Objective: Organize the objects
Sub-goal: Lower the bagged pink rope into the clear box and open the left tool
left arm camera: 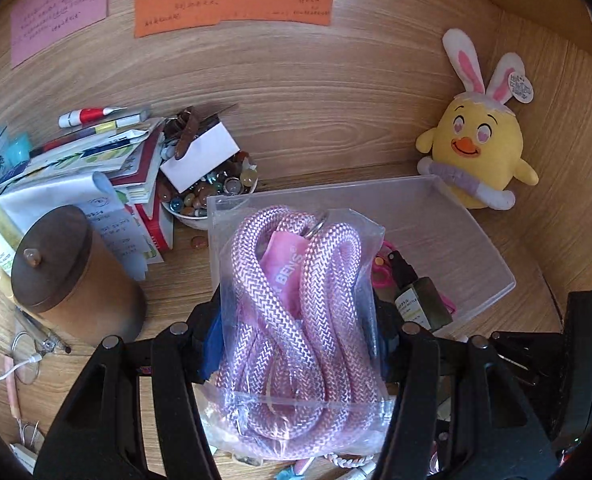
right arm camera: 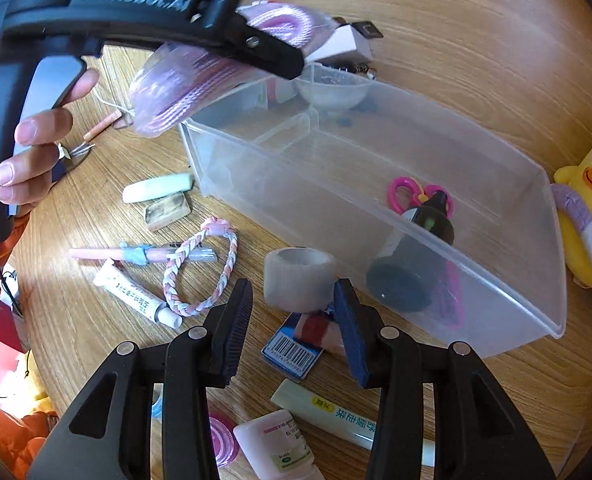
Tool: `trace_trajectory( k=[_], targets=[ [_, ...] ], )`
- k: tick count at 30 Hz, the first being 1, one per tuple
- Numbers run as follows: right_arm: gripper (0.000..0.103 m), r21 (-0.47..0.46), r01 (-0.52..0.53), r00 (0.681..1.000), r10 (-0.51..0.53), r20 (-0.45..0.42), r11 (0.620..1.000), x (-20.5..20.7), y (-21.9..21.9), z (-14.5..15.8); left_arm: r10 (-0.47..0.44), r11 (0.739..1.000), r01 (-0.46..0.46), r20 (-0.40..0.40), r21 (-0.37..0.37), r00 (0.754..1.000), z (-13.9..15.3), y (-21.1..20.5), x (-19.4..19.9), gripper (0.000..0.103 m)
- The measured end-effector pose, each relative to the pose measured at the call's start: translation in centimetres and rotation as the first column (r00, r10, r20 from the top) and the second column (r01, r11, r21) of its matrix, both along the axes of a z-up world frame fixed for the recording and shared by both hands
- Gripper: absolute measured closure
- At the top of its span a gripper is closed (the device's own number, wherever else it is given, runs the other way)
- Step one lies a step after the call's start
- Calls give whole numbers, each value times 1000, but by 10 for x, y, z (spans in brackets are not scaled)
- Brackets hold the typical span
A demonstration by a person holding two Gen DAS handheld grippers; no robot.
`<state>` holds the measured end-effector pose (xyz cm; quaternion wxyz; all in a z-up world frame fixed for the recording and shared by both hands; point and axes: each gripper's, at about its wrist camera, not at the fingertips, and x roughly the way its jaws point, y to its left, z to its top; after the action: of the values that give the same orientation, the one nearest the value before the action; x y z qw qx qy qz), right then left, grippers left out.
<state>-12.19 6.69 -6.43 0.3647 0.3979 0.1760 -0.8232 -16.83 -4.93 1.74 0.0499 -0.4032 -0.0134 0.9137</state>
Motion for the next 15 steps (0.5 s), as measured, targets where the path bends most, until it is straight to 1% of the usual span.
trace_trajectory(
  k=[5,7,9,10,15],
  targets=[
    [64,-3,2,1000,-1,24,1000,-5,-4,-5,-17,1000,18,46,-21,999,-11,11,-22,46],
    [64,0,-3,1000,3,23,1000,-5,-7,-6,-19,999,21,61,-32,998,-15,14,-30,45],
    [65,2,-3,1000,3,19,1000,-6,-10,-7,-23,999,25,76,-26,997,-19,15,-38,45],
    [67,2,-2,1000,2,19,1000,-6,-10,-8,-25,999,27,82,-24,996,-20,16,-40,45],
    [68,-20,0,1000,0,11,1000,-2,-7,-4,-13,999,18,107,-44,994,-26,16,-50,44]
  ],
)
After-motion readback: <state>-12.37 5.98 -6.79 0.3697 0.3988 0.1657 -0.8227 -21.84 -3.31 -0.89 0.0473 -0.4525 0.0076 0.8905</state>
